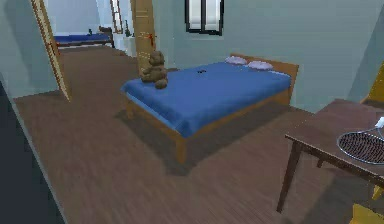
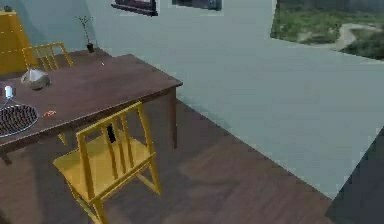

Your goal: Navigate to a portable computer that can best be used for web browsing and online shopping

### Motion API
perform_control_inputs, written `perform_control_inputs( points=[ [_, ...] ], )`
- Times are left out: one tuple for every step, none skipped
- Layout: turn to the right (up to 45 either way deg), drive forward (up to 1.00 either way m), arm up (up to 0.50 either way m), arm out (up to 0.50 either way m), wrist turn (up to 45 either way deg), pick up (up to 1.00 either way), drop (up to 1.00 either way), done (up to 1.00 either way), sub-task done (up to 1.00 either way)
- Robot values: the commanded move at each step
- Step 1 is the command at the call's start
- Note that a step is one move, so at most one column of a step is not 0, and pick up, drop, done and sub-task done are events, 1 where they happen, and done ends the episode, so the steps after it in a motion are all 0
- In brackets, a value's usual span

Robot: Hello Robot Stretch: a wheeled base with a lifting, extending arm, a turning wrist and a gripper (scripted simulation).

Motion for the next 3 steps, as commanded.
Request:
perform_control_inputs(
  points=[
    [0.0, 0.50, 0.00, 0.00, 0.0, 0.00, 0.00, 0.00, 0.00],
    [-21.0, 0.00, 0.00, 0.00, 0.0, 0.00, 0.00, 0.00, 0.00],
    [0.0, 0.05, 0.00, 0.00, 0.0, 0.00, 0.00, 0.00, 0.00]
  ],
)
